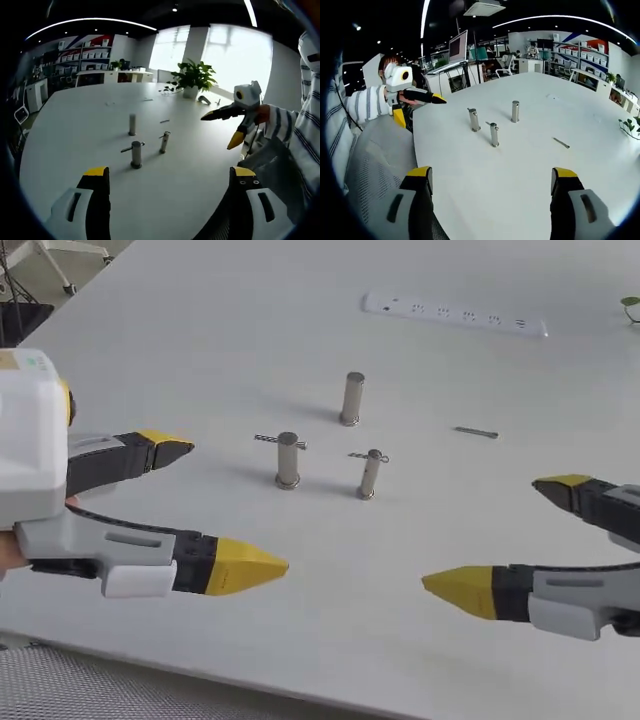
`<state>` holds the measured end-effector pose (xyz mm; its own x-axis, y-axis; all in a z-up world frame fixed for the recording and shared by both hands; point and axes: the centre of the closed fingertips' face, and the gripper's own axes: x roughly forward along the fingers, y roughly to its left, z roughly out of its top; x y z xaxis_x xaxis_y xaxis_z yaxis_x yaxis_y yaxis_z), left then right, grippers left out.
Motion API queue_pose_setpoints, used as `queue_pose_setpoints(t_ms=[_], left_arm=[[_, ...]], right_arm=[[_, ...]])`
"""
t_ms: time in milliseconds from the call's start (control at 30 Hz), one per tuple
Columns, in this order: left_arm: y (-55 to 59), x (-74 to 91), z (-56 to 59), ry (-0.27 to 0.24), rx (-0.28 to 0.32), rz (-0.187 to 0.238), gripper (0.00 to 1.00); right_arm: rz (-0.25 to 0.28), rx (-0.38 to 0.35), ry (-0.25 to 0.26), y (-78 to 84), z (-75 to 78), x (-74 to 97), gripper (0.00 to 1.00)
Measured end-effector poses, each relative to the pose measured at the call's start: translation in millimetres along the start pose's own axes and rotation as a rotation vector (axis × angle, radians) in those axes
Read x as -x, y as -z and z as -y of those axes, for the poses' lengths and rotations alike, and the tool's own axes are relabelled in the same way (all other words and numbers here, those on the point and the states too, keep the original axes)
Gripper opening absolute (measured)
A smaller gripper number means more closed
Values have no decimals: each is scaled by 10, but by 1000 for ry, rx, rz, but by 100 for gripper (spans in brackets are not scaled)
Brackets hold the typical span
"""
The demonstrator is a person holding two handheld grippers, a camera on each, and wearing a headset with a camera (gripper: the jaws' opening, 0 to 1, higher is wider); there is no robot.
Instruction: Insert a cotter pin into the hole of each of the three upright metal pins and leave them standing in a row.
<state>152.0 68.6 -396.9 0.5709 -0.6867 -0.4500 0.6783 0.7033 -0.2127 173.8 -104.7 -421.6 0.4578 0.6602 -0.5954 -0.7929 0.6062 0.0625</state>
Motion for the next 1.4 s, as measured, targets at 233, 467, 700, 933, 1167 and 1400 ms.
queue_pose_setpoints(t_ms=[233, 467, 700, 933, 1167, 1400], left_arm=[[-214, -94, -128, -10, -22, 18, 99], [-483, -310, -283, -18, -69, 29, 99], [-851, -618, -375, -3, -104, 58, 92], [-1022, -932, -474, 25, -164, 30, 86], [-1016, -1142, -651, 42, -207, -44, 78], [-880, -1336, -762, 71, -222, -123, 67]], right_arm=[[3, -11, 8, -1, 21, 39, 98], [0, -32, 25, 23, 83, 92, 98], [-6, -46, 35, 68, 140, 126, 97], [-1, -57, 37, 72, 170, 158, 97], [-2, -75, 44, 121, 211, 165, 96], [-17, -92, 36, 189, 188, 145, 95]])
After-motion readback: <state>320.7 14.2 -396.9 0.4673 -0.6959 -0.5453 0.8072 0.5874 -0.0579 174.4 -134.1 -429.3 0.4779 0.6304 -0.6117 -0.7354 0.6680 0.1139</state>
